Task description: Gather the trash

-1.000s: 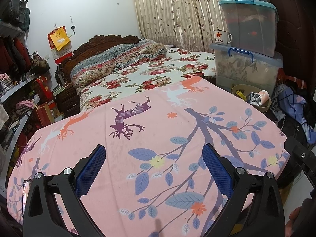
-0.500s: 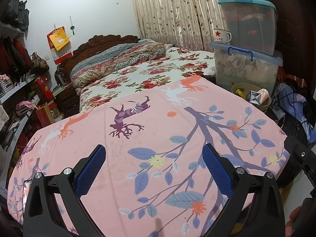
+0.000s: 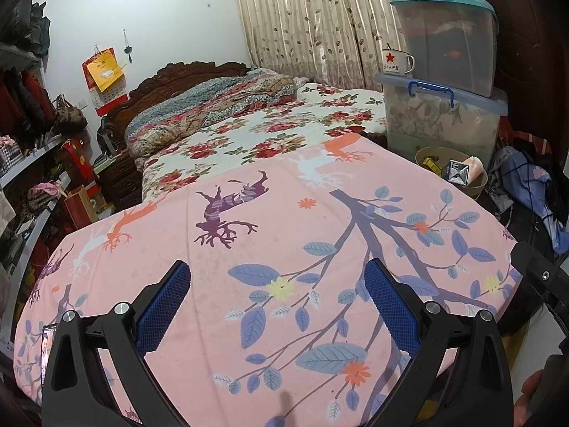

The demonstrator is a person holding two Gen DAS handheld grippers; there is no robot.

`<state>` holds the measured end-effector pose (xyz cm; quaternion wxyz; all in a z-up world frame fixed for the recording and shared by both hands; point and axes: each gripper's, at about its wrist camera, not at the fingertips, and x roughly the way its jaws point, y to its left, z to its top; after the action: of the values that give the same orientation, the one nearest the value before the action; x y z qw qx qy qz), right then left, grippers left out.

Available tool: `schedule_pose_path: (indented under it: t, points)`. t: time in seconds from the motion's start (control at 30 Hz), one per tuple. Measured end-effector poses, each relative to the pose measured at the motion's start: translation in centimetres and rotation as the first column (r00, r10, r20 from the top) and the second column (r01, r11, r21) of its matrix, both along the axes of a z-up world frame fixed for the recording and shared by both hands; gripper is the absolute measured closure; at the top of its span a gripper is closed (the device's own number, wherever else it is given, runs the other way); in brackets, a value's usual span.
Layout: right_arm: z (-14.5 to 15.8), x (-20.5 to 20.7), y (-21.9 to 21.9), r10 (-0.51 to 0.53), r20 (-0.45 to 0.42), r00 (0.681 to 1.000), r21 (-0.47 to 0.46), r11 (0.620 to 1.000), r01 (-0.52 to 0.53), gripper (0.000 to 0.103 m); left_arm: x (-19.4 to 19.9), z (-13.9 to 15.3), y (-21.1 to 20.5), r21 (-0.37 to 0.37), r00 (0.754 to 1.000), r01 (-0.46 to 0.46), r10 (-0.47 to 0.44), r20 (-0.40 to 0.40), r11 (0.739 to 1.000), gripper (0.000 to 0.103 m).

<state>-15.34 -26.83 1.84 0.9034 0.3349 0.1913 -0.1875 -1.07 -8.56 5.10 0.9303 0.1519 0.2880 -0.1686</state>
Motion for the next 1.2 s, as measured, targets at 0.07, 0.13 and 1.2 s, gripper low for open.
schedule_pose_path:
  t: [0.07, 0.13, 1.2]
  points:
    - [0.0, 0.0, 0.0, 0.0, 0.0, 1.0, 0.001, 1.0, 0.0, 0.004, 0.0, 0.0, 0.2, 0.0, 1.0, 0.001, -0.001, -0.001, 1.0, 0.009]
    - [0.0, 0.0, 0.0, 0.0, 0.0, 1.0, 0.001, 1.0, 0.0, 0.004, -0.1, -0.1, 0.3, 0.002, 1.0, 0.003, -0.003, -0.002, 1.0, 0.009]
    - [0.2, 0.1, -0.2, 0.0, -0.002, 1.0, 0.003, 1.0, 0.0, 0.004, -0.2, -1.1, -0.5, 0.02, 1.0, 0.022, -0.022, -0.016, 1.0, 0.009]
